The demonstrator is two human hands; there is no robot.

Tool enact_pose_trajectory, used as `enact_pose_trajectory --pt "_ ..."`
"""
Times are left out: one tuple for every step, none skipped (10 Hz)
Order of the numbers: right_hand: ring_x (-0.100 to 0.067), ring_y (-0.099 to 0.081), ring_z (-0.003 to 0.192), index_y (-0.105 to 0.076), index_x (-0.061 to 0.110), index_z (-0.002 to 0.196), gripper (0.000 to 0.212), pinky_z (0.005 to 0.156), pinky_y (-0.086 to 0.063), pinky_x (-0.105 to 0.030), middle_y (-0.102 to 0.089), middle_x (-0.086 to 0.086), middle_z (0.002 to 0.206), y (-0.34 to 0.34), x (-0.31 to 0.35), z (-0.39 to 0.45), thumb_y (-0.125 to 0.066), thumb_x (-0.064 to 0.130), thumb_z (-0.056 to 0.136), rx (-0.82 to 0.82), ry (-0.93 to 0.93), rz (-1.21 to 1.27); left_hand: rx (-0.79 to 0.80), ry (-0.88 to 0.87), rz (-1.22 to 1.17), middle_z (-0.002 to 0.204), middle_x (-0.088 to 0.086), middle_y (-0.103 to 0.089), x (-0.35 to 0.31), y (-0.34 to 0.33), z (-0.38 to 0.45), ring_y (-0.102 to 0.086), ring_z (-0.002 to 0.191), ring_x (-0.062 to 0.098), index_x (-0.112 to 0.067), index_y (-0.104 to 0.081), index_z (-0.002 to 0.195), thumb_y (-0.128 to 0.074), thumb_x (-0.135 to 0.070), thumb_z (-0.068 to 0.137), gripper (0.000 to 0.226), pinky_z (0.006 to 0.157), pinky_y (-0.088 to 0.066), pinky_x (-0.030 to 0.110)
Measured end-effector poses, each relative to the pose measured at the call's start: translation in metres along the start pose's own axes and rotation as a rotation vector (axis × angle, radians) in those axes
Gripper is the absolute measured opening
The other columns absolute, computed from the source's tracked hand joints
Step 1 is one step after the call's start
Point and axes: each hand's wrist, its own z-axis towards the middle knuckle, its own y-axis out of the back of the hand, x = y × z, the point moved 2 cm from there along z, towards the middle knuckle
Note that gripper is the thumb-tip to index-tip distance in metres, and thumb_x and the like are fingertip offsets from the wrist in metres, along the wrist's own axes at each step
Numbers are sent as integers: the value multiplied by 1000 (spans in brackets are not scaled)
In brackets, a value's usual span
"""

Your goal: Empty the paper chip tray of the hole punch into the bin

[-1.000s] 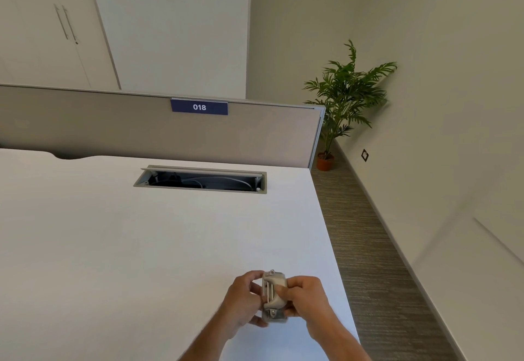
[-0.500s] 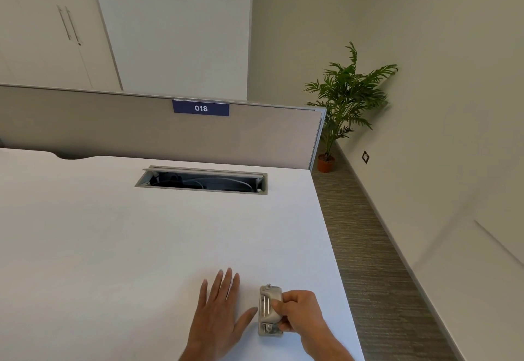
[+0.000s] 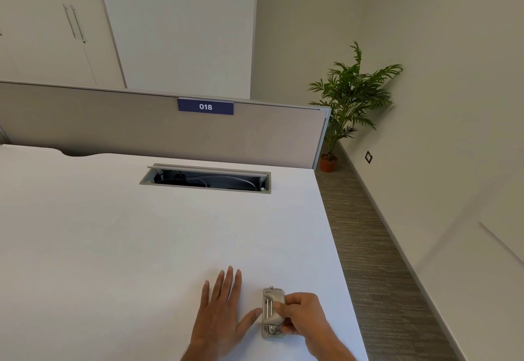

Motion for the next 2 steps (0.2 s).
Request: enact_pose_trajectory --pt "-22 -72 58 -75 -1 89 21 53 -58 -30 -78 -15 74 3 2 -7 -85 12 75 -34 11 24 -33 -9 11 153 8 -48 0 -1 1 -29 141 22 -13 -43 148 -27 -81 90 91 116 3 40" --pt "-20 -73 64 -73 9 96 31 54 -58 -28 -79 -11 81 14 13 -14 -89 21 73 -149 96 -27 -127 -19 29 153 9 -48 0 -1 5 -41 141 26 -13 -43 148 -27 -81 89 91 116 3 41"
